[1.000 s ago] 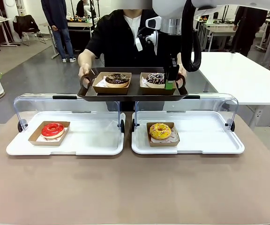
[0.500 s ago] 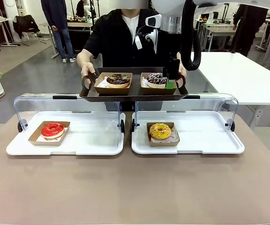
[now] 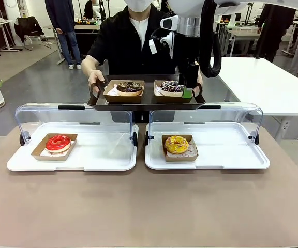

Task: Provide the desired donut to the person.
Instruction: Place the picked Paper togo box onto the Handle tray extended by the person.

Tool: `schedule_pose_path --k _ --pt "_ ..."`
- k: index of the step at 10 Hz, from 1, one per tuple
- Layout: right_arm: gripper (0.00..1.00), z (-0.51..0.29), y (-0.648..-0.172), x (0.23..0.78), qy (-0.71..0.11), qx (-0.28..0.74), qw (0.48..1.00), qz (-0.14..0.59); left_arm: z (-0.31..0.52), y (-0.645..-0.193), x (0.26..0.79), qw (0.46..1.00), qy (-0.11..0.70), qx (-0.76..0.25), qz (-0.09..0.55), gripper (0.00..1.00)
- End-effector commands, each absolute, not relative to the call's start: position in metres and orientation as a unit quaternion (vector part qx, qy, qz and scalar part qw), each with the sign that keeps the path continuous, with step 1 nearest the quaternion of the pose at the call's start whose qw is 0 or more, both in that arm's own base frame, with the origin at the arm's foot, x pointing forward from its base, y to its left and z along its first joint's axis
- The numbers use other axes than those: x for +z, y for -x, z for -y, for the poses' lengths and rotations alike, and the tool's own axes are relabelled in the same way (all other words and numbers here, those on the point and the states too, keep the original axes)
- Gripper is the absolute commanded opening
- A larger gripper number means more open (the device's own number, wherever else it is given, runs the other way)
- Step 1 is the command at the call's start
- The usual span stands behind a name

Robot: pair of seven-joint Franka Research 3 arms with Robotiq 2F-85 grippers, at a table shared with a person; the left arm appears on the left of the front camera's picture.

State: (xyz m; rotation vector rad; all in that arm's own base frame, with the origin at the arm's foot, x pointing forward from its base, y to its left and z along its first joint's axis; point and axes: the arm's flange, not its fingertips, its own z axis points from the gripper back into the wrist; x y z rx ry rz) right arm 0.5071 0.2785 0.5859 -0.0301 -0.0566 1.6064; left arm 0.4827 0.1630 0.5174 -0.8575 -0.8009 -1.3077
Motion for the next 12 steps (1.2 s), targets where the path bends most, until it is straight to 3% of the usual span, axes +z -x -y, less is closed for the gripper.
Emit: schedule_pose_path --k 1,12 --pt "1.00 -0.2777 -0.5077 0.5856 0.018 0.716 0.697 0.024 -0.1636 -0.4814 0.5183 0.639 0.375 -0.571 0.352 1.00" --pt "1.00 -0.2777 -0.5077 0.5856 0.018 0.716 0.697 0.024 -0.1636 -0.4814 0.5183 0.639 0.375 -0.571 0.352 1.00"
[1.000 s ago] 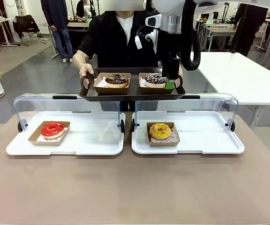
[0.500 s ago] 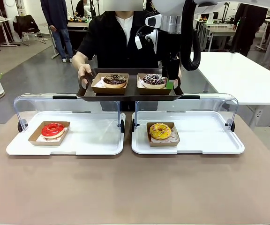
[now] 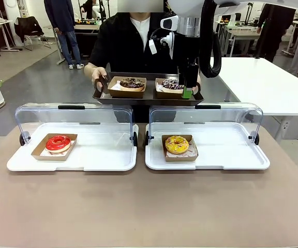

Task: Provide the desired donut to the person.
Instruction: Place the picked Paper togo box onto the Handle tray extended by the person.

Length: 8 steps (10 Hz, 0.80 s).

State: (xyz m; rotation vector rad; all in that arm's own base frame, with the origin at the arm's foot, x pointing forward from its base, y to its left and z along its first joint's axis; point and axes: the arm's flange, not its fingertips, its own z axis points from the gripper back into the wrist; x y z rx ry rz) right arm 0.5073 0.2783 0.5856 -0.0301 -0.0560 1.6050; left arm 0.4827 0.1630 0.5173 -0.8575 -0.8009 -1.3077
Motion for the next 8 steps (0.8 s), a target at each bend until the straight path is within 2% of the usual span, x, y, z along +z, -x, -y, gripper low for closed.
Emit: schedule_pose_path --k 1,4,8 --pt "1.00 -0.278 -0.507 0.586 0.013 0.719 0.694 0.025 -0.164 -0.481 0.518 0.639 0.375 -0.571 0.352 1.00" --pt "1.00 -0.207 -0.507 0.628 -0.112 0.656 0.736 0.122 -0.164 -0.481 0.518 0.639 0.375 -0.571 0.352 1.00" --pt "1.00 -0.110 -0.498 0.661 -0.230 0.582 0.751 0.210 -0.164 -0.481 0.518 0.639 0.375 -0.571 0.352 1.00"
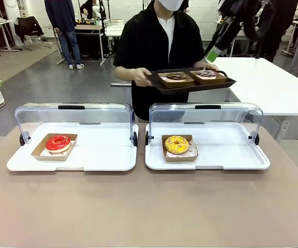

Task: Provide the desired donut to the person.
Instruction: Place the picked Paper togo box onto the Handle tray extended by the person.

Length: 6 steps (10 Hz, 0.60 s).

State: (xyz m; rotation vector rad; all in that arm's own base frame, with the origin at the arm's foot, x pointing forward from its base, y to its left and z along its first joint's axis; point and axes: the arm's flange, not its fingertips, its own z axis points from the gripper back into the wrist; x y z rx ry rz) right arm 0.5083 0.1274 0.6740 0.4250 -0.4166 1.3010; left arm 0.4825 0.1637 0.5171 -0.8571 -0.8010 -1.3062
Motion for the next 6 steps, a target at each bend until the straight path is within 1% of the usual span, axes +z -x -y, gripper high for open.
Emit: schedule_pose_path --k 1,3,4,5,6 --pt "1.00 -0.084 -0.495 0.659 -0.268 0.562 0.747 0.231 -0.164 -0.481 0.518 0.639 0.375 -0.571 0.352 1.00" --pt "1.00 -0.038 -0.486 0.644 -0.336 0.538 0.724 0.271 -0.164 -0.481 0.518 0.639 0.375 -0.571 0.352 1.00" --pt "1.00 -0.019 -0.480 0.636 -0.350 0.528 0.719 0.286 -0.164 -0.481 0.518 0.639 0.375 -0.571 0.352 1.00" --pt "1.00 0.002 -0.477 0.623 -0.347 0.533 0.711 0.300 -0.164 -0.481 0.518 0.639 0.375 -0.571 0.352 1.00" --pt "1.00 0.024 -0.476 0.609 -0.328 0.563 0.690 0.316 -0.164 -0.481 0.518 0.639 0.375 -0.571 0.352 1.00"
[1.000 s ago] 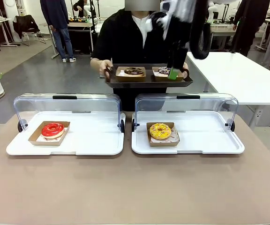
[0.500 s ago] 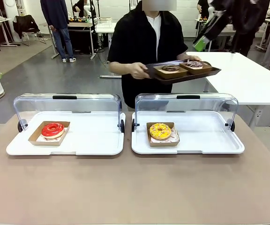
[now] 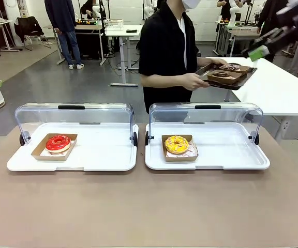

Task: Provide the desired donut to the person.
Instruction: Place the picked Paper togo box onto the Handle tray extended by the person.

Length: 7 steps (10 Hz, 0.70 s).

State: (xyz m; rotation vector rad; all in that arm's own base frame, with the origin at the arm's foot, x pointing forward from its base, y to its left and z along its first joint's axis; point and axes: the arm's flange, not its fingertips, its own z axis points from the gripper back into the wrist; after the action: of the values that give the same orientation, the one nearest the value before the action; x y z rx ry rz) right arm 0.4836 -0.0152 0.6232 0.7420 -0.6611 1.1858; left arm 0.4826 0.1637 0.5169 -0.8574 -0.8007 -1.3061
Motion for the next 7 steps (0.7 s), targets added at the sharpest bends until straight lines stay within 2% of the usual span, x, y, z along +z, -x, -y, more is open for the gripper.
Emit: schedule_pose_path --k 1,5,7 --pt "1.00 0.042 -0.476 0.594 -0.317 0.579 0.679 0.320 -0.164 -0.481 0.518 0.639 0.375 -0.571 0.352 1.00" --pt "1.00 0.083 -0.482 0.558 -0.306 0.612 0.636 0.357 -0.164 -0.481 0.518 0.639 0.375 -0.571 0.352 1.00" --pt "1.00 0.100 -0.490 0.541 -0.288 0.598 0.662 0.348 -0.164 -0.481 0.518 0.639 0.375 -0.571 0.352 1.00"
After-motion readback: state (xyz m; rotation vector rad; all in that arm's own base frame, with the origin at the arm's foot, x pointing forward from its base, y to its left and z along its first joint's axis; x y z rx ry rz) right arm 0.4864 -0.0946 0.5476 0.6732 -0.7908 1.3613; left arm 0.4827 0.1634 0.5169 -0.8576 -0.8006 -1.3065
